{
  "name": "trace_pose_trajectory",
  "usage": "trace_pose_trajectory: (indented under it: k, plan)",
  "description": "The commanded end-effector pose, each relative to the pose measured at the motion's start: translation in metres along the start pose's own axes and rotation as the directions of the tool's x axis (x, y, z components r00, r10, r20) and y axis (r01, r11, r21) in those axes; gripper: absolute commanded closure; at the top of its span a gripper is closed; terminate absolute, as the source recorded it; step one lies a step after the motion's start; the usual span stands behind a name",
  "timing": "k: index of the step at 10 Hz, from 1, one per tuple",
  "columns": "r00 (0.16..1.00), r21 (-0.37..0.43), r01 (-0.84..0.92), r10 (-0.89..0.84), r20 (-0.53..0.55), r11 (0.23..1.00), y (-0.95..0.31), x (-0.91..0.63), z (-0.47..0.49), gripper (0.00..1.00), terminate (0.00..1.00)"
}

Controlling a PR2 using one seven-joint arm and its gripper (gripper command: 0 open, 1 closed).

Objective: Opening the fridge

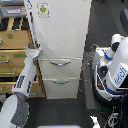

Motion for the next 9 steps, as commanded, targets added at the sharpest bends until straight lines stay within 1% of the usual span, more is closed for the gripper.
trace_pose_trajectory:
  k: [1, 2, 3, 9]
  plan:
    - [1.000, -0.077, 0.029, -0.029, 0.004, 0.997, -0.035, 0.036, 0.060, 0.00, 0.00]
    - [0.999, -0.108, 0.041, -0.042, -0.012, 0.993, -0.037, 0.036, 0.059, 0.00, 0.00]
    - [0.999, -0.151, 0.043, -0.045, -0.015, 0.988, -0.039, 0.036, 0.058, 1.00, 0.00]
    - [1.000, -0.147, 0.023, -0.025, -0.008, 0.989, -0.020, 0.028, 0.048, 1.00, 0.00]
